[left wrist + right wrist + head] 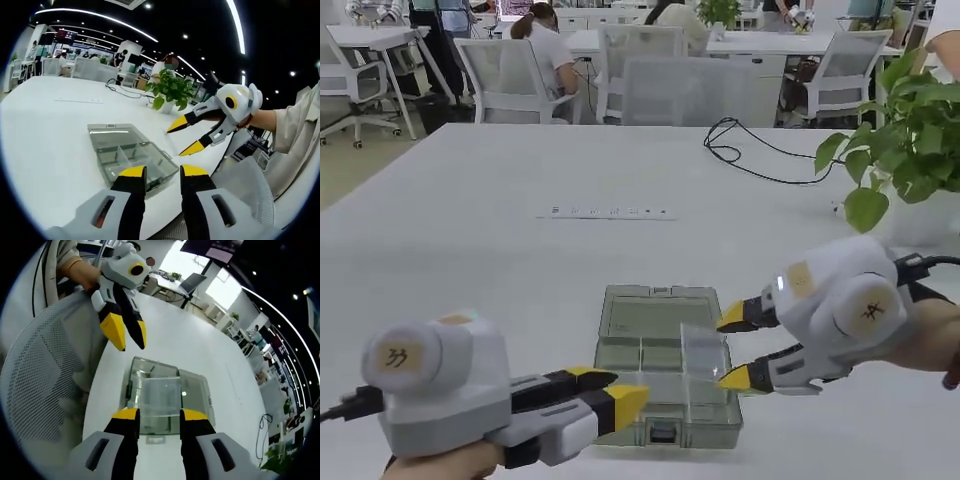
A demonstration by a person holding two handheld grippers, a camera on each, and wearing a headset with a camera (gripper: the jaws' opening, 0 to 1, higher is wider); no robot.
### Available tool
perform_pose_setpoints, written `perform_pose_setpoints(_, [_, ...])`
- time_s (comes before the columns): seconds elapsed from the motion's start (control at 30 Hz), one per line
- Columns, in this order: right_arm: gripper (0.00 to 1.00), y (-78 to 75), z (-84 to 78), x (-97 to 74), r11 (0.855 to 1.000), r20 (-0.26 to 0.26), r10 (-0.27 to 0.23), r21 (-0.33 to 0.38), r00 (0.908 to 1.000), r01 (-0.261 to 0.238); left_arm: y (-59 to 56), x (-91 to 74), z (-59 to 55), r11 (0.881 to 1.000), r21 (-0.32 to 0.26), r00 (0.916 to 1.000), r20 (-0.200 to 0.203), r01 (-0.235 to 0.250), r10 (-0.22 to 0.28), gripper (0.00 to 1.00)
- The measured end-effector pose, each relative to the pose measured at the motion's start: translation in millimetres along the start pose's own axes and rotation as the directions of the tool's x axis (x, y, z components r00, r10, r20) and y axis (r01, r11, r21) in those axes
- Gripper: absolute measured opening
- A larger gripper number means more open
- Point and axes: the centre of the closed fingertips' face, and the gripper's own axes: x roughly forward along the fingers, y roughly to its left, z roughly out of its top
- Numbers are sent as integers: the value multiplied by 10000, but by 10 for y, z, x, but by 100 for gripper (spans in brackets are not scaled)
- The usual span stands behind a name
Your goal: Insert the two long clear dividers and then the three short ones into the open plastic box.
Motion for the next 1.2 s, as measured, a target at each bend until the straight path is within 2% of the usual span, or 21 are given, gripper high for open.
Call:
perform_pose_setpoints(0.23, [32,39,190,39,9993,428,100,-356,9990,-84,-60,44,-9,9992,-147,9993,-74,368,-369,19])
perform_pose_setpoints(0.5, [32,60,347,66,9972,796,86,-743,9968,-26,-104,92,26,9961,-516,9974,111,713,-709,12])
perform_pose_setpoints(0.63, [32,95,397,85,9954,889,183,-956,9959,-98,-120,108,46,9923,-861,9959,243,891,-873,8])
perform_pose_setpoints(0.93, [32,123,489,105,9914,1095,149,-1305,9939,-5,-121,130,38,9868,-1258,9948,195,1017,-1000,0])
perform_pose_setpoints(1.07, [32,113,495,106,9904,1085,60,-1380,9941,91,-107,135,42,9815,-1615,9947,258,1029,-1000,0])
perform_pose_setpoints(1.13, [32,101,496,107,9892,1069,-5,-1459,9943,162,-96,139,40,9738,-2008,9943,282,1066,-1030,0])
perform_pose_setpoints(1.2, [32,98,500,109,9867,1042,-89,-1605,9945,256,-77,146,28,9578,-2695,9950,221,999,-976,0])
